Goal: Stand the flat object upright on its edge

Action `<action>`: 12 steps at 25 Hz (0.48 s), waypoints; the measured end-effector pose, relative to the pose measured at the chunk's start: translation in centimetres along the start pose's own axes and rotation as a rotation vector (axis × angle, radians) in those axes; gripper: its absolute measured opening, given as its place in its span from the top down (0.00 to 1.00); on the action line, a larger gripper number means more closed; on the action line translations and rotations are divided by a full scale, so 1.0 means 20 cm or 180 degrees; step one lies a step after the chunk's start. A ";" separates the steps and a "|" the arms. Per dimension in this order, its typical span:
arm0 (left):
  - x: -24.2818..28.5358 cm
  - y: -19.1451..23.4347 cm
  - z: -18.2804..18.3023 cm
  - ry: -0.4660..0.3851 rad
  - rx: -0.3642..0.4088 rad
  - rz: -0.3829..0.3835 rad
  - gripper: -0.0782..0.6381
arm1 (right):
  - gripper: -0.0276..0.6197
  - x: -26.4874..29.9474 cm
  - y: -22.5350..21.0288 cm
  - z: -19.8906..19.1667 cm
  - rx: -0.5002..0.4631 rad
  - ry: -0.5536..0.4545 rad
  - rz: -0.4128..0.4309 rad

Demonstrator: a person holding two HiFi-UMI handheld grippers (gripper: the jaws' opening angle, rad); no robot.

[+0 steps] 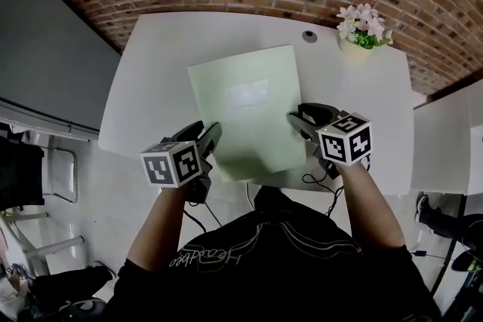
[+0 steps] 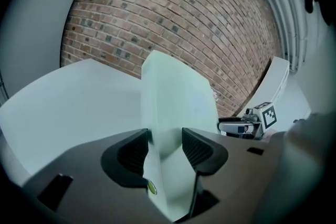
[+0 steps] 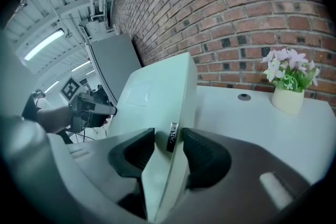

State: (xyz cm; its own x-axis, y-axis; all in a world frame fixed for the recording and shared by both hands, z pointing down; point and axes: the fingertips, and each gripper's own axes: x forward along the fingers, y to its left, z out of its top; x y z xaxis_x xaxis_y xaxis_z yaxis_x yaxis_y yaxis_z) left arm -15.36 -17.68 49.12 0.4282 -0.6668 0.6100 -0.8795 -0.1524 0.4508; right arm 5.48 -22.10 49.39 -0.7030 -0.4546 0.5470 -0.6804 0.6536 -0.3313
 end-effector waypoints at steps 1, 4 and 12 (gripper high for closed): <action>-0.01 -0.01 0.02 -0.0036 0.0052 0.0007 0.60 | 0.68 -0.01 0.00 0.01 -0.0031 -0.0020 -0.0015; -0.01 -0.04 0.04 -0.0078 0.0170 -0.0021 0.60 | 0.68 -0.04 0.01 0.03 -0.0127 -0.0085 -0.0061; -0.03 -0.10 0.08 -0.0202 0.0518 -0.0049 0.60 | 0.69 -0.10 0.01 0.07 -0.0364 -0.0246 -0.0181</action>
State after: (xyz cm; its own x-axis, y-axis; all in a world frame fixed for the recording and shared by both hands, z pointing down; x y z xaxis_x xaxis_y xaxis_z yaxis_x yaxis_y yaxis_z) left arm -14.24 -18.05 46.80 0.4324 -0.7073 0.5592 -0.8972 -0.2756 0.3452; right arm 6.58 -21.89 47.14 -0.6808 -0.5351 0.5001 -0.6947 0.6881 -0.2094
